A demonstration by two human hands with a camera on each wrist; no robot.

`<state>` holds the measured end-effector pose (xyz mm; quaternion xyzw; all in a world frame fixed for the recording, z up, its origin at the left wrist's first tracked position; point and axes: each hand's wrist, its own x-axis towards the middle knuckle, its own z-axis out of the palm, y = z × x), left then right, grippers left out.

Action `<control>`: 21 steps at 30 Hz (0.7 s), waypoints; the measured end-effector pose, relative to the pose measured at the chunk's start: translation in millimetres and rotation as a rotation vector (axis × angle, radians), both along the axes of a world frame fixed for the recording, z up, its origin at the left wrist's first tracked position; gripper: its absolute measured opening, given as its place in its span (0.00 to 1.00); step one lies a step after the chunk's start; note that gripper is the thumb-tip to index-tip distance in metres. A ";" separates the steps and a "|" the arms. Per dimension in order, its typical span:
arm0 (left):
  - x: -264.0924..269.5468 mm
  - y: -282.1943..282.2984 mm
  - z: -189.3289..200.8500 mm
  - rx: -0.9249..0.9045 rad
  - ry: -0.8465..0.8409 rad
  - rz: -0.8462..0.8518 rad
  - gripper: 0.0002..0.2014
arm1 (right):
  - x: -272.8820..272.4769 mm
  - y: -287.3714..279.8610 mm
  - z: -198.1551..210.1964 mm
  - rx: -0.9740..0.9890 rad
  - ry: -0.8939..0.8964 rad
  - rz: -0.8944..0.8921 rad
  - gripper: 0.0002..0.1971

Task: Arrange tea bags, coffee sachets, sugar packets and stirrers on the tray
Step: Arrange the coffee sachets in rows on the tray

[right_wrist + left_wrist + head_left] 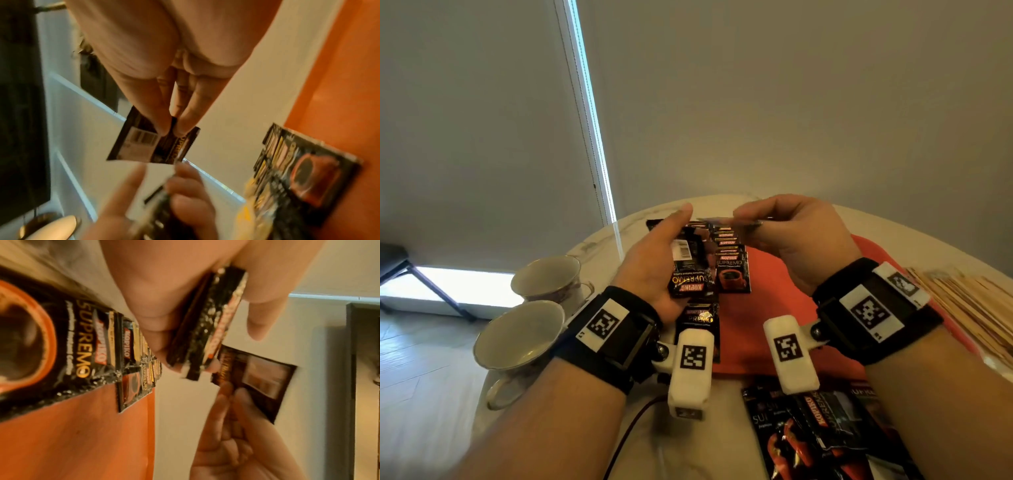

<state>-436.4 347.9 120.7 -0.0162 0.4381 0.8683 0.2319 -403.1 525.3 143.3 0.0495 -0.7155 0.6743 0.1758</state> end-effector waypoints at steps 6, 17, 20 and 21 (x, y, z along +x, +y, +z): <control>6.7 0.4 -0.1 -0.148 0.092 0.088 0.22 | 1.3 -7.3 -2.2 0.213 -0.025 0.050 0.20; 13.7 -0.5 -3.3 -0.279 0.369 0.061 0.15 | 2.3 -6.1 -4.0 -0.169 -0.304 0.231 0.17; 14.9 1.4 -2.4 -0.266 0.395 0.006 0.19 | 2.3 -3.6 -0.9 -0.217 -0.330 0.214 0.13; 15.5 1.9 -1.6 -0.269 0.396 0.002 0.19 | 2.3 -3.3 0.4 -0.230 -0.333 0.200 0.10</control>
